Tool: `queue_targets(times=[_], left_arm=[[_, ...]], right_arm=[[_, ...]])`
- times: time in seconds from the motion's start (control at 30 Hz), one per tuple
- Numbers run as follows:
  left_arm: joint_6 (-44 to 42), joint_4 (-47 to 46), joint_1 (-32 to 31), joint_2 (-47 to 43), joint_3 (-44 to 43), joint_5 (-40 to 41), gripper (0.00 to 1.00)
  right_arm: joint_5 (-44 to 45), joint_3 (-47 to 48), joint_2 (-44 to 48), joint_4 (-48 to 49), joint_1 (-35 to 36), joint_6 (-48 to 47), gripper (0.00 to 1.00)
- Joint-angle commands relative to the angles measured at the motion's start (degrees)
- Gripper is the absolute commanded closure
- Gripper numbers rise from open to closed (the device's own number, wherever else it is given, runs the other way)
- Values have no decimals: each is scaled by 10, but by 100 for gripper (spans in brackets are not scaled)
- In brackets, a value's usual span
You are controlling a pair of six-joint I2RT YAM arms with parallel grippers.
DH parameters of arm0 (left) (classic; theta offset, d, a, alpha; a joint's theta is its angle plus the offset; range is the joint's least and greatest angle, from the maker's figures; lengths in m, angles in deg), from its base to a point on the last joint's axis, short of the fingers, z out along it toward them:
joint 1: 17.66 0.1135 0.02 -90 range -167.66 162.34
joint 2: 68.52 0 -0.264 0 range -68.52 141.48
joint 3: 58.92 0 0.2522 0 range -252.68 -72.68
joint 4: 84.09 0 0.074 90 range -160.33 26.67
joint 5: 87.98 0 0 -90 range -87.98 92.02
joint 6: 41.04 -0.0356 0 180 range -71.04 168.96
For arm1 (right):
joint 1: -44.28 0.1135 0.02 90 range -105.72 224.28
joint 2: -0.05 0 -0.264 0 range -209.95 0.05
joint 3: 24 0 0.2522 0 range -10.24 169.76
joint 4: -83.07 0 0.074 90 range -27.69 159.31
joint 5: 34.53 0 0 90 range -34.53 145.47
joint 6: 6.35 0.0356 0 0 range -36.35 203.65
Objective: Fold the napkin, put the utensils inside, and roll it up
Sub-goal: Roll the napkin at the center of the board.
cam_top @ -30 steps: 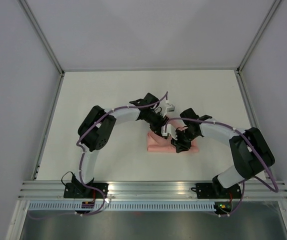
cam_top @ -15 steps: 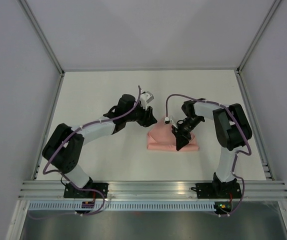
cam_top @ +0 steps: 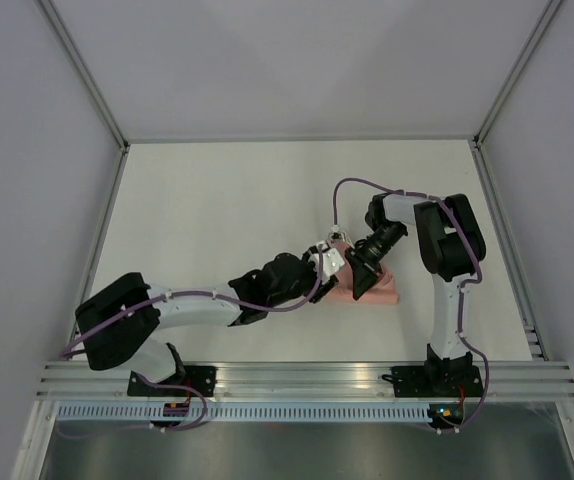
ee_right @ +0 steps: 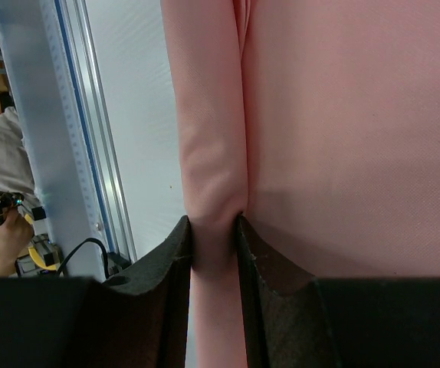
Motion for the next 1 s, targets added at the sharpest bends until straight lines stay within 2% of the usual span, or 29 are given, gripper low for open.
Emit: queue_targets(times=[0.0, 0.2, 0.47, 0.97], left_arm=[[-94, -4, -36, 31, -26, 55, 43], [-133, 34, -67, 99, -69, 37, 43], [-149, 53, -72, 161, -113, -2, 43], [-149, 57, -69, 223, -139, -22, 43]], right_arm=[[60, 9, -34, 67, -2, -35, 86], [61, 19, -42, 69, -5, -28, 86], [61, 26, -50, 67, -9, -25, 87], [63, 36, -59, 62, -11, -22, 87]])
